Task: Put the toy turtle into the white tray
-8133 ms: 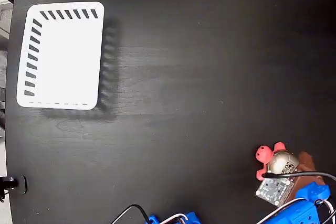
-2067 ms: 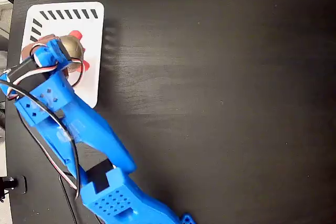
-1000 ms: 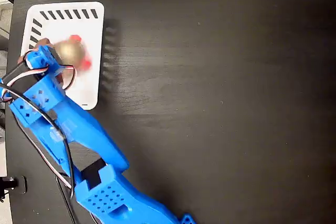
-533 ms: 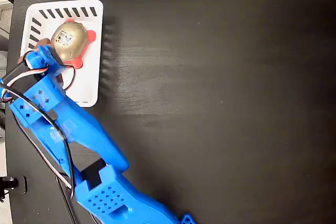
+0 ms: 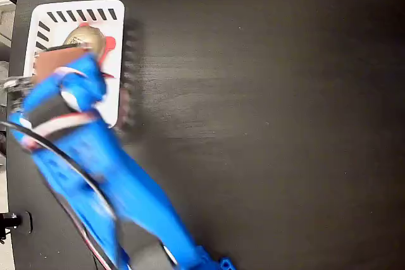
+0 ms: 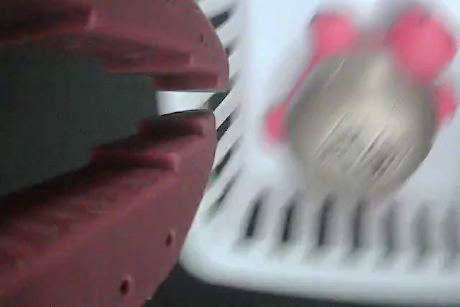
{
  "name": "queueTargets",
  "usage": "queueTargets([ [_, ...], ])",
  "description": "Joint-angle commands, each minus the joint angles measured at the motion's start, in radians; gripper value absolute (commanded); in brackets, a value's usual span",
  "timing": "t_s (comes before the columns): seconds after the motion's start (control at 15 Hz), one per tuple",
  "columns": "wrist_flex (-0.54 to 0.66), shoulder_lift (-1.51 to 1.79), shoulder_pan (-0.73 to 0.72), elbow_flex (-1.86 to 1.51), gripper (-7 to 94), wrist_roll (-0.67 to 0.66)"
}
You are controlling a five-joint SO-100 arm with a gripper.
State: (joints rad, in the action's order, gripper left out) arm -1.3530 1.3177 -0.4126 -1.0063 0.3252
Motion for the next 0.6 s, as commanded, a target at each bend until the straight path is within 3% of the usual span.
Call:
queueTargets([
  [0.0,0.282,0.380,0.074,-0.459,-1,-0.046],
  [0.33,0.462,0.713,0.272,-1.000,-1,-0.149],
  [0.53,0.494,0.962,0.324,-1.281,-1,-0.193],
])
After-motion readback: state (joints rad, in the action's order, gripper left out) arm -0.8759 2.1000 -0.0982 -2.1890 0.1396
